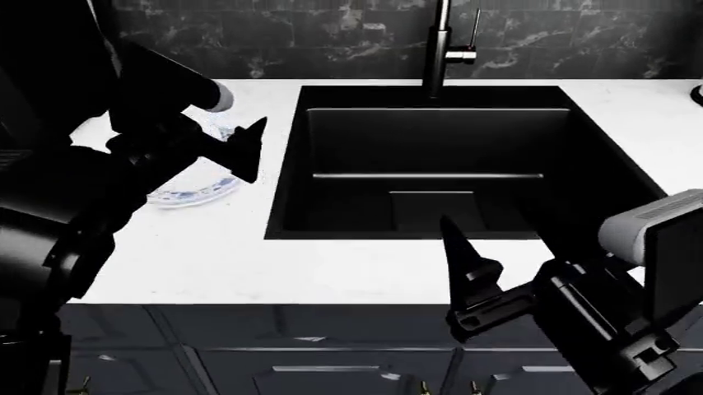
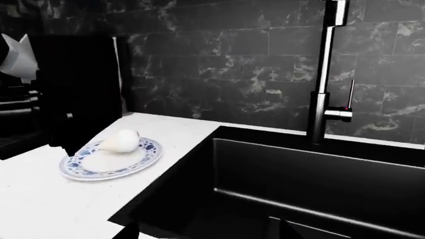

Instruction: Move the dessert items from the plate to the tray.

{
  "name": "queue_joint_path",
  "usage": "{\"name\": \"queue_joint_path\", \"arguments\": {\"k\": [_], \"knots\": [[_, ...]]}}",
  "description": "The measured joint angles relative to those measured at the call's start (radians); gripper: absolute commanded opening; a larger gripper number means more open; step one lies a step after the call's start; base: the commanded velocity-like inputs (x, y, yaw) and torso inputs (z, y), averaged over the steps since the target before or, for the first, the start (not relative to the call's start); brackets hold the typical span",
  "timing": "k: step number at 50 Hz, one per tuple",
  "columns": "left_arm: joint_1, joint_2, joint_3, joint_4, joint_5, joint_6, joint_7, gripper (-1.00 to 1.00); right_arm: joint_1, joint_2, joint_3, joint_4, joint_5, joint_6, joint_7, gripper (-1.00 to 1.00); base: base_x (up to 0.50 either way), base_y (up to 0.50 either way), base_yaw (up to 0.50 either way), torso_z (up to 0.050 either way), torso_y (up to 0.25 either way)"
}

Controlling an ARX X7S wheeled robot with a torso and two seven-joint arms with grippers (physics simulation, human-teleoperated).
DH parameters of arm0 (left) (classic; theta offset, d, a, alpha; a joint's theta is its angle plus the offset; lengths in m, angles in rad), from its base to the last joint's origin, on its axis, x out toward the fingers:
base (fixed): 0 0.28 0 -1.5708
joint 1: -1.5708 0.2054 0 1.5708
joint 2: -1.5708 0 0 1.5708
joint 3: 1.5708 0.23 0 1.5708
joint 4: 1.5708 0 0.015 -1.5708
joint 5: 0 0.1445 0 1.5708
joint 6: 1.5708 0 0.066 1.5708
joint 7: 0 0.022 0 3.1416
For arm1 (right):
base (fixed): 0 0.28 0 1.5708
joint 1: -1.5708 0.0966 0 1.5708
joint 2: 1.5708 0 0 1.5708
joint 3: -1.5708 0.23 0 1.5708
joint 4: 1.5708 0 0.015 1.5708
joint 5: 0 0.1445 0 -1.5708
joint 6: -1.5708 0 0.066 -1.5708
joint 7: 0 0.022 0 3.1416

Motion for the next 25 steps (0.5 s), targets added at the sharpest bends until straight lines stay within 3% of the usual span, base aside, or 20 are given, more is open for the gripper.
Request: {"name": "queue_joint_path", "arguments": {"k": [16, 25], "knots": [[-0.026, -0.029, 0.014, -0.024, -0.003, -0.034, 0.018, 1.0, 0.099, 0.044, -0.042, 0.022, 0.074, 0.068, 0.042, 1.0, 0.2, 0.5, 0.0, 0.0, 0.001], [-0.035, -0.032, 0.041, -0.048, 0.019, -0.016, 0.021, 1.0, 0.119, 0.041, -0.064, 0.04, 0.062, 0.075, 0.059, 1.0, 0.11, 0.03, 0.0, 0.0, 0.0]]}}
